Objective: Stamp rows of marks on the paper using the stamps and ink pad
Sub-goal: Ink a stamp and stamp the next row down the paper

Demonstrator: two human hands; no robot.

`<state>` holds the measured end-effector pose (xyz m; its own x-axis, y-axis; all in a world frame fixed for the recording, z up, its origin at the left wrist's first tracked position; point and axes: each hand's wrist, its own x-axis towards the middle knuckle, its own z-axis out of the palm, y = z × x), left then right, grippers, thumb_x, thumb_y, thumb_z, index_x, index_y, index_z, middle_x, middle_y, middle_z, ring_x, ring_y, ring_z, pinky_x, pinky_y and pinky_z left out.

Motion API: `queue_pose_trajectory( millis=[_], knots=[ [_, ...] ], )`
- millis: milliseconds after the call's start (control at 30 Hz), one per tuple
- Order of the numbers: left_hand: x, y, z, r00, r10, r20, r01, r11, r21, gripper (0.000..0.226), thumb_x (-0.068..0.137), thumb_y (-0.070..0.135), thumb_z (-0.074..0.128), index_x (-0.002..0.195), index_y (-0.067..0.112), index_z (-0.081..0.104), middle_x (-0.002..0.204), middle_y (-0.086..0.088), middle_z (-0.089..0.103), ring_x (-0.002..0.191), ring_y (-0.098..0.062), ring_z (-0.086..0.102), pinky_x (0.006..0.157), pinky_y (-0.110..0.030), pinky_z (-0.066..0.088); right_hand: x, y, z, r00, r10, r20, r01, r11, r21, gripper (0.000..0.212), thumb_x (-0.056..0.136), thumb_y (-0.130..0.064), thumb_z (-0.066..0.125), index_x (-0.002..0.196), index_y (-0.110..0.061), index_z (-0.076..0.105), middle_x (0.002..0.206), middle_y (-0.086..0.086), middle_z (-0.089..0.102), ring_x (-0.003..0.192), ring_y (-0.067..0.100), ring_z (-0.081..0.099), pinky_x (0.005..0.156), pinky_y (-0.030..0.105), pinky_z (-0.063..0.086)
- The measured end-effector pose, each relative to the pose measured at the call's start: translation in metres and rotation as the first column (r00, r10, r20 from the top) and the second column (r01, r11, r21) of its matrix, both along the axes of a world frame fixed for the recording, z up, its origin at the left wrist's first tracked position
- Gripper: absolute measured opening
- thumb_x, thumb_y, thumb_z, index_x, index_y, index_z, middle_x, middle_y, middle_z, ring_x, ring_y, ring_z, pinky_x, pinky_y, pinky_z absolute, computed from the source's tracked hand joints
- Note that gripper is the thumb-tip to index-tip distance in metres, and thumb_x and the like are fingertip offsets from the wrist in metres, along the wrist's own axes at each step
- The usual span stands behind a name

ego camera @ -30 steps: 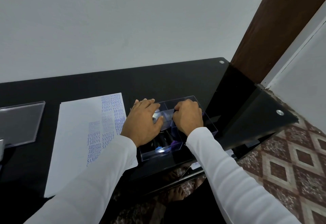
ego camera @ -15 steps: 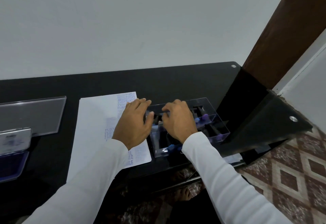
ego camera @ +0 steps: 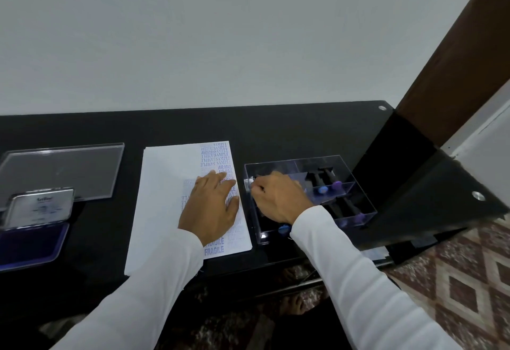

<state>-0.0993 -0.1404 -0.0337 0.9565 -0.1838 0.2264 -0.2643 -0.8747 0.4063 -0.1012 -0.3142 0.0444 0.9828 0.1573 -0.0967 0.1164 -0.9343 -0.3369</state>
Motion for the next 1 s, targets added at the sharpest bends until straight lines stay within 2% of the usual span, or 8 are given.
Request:
queue_pose_trajectory(
  millis=[100, 167, 233, 433, 500, 600, 700, 1000],
  knots=[
    [0.000, 0.000, -0.001, 1.000, 0.021, 0.004, -0.021, 1.000, 0.007, 0.043, 0.101, 0.041, 0.052, 0.139, 0.022, 0.058, 0.153, -0.002, 0.046, 0.146, -0.026, 0.034, 0.117, -0.033, 0.009, 0.001, 0.001, 0.000, 0.999, -0.045, -0.004, 0.046, 0.998, 0.049, 0.029, 0.096, -0.032, 0.043, 0.072, -0.022, 0.055, 0.078, -0.002, 0.057, 0.069, 0.018, 0.049, 0.077, 0.032, 0.041],
    [0.001, -0.001, -0.001, 1.000, 0.024, 0.004, -0.024, 1.000, 0.009, 0.043, 0.101, 0.041, 0.051, 0.139, 0.023, 0.058, 0.154, -0.001, 0.045, 0.147, -0.026, 0.032, 0.117, -0.032, 0.008, 0.001, 0.001, -0.001, 0.997, -0.079, 0.018, 0.077, 0.993, 0.093, 0.023, 0.095, -0.033, 0.048, 0.077, -0.023, 0.058, 0.080, -0.002, 0.061, 0.070, 0.015, 0.054, 0.073, 0.029, 0.041],
    [0.000, 0.000, -0.001, 1.000, 0.022, 0.004, -0.022, 1.000, 0.011, 0.043, 0.101, 0.042, 0.050, 0.140, 0.023, 0.057, 0.155, -0.001, 0.044, 0.148, -0.026, 0.031, 0.117, -0.033, 0.007, 0.001, 0.001, -0.004, 0.992, -0.106, 0.069, 0.095, 0.985, 0.144, 0.016, 0.093, -0.034, 0.055, 0.087, -0.022, 0.063, 0.087, -0.001, 0.064, 0.078, 0.016, 0.059, 0.073, 0.029, 0.049],
    [0.000, -0.001, -0.001, 1.000, 0.027, -0.002, -0.027, 0.999, 0.020, 0.045, 0.102, 0.043, 0.046, 0.142, 0.024, 0.055, 0.157, 0.001, 0.041, 0.149, -0.024, 0.027, 0.117, -0.032, 0.004, 0.000, 0.000, -0.004, 0.969, -0.189, 0.160, 0.153, 0.964, 0.217, 0.007, 0.095, -0.025, 0.062, 0.101, -0.024, 0.057, 0.106, -0.002, 0.043, 0.089, 0.018, 0.054, 0.075, 0.024, 0.045],
    [-0.001, -0.001, -0.002, 1.000, 0.030, -0.004, -0.030, 0.999, 0.021, 0.044, 0.102, 0.043, 0.046, 0.142, 0.025, 0.055, 0.157, 0.001, 0.040, 0.149, -0.023, 0.027, 0.117, -0.031, 0.003, 0.000, 0.000, -0.007, 0.961, -0.209, 0.181, 0.160, 0.955, 0.250, 0.012, 0.096, -0.017, 0.062, 0.107, -0.021, 0.061, 0.112, -0.002, 0.039, 0.092, 0.018, 0.053, 0.080, 0.023, 0.048],
    [0.000, -0.001, -0.002, 0.999, 0.034, -0.008, -0.034, 0.999, 0.025, 0.044, 0.102, 0.044, 0.047, 0.142, 0.025, 0.055, 0.157, 0.001, 0.041, 0.149, -0.023, 0.027, 0.117, -0.032, 0.003, -0.002, -0.001, -0.012, 0.946, -0.227, 0.232, 0.155, 0.944, 0.292, 0.024, 0.094, -0.009, 0.063, 0.117, -0.016, 0.065, 0.120, 0.002, 0.042, 0.097, 0.019, 0.055, 0.091, 0.027, 0.053],
    [0.000, -0.001, -0.002, 0.999, 0.035, -0.010, -0.035, 0.999, 0.029, 0.044, 0.102, 0.044, 0.048, 0.141, 0.025, 0.056, 0.157, 0.001, 0.041, 0.149, -0.023, 0.028, 0.117, -0.032, 0.005, -0.005, -0.002, -0.013, 0.940, -0.210, 0.269, 0.131, 0.950, 0.282, 0.034, 0.093, -0.008, 0.065, 0.126, -0.015, 0.063, 0.121, 0.005, 0.048, 0.100, 0.019, 0.056, 0.092, 0.027, 0.053],
    [0.000, -0.001, 0.001, 0.998, 0.039, -0.048, -0.038, 0.999, 0.029, 0.045, 0.102, 0.043, 0.049, 0.142, 0.025, 0.055, 0.157, 0.002, 0.040, 0.149, -0.023, 0.027, 0.117, -0.032, 0.006, -0.007, -0.003, -0.010, 0.926, -0.228, 0.301, 0.145, 0.951, 0.274, 0.026, 0.094, -0.010, 0.063, 0.120, -0.015, 0.066, 0.120, 0.005, 0.051, 0.100, 0.021, 0.058, 0.090, 0.031, 0.055]
  ],
)
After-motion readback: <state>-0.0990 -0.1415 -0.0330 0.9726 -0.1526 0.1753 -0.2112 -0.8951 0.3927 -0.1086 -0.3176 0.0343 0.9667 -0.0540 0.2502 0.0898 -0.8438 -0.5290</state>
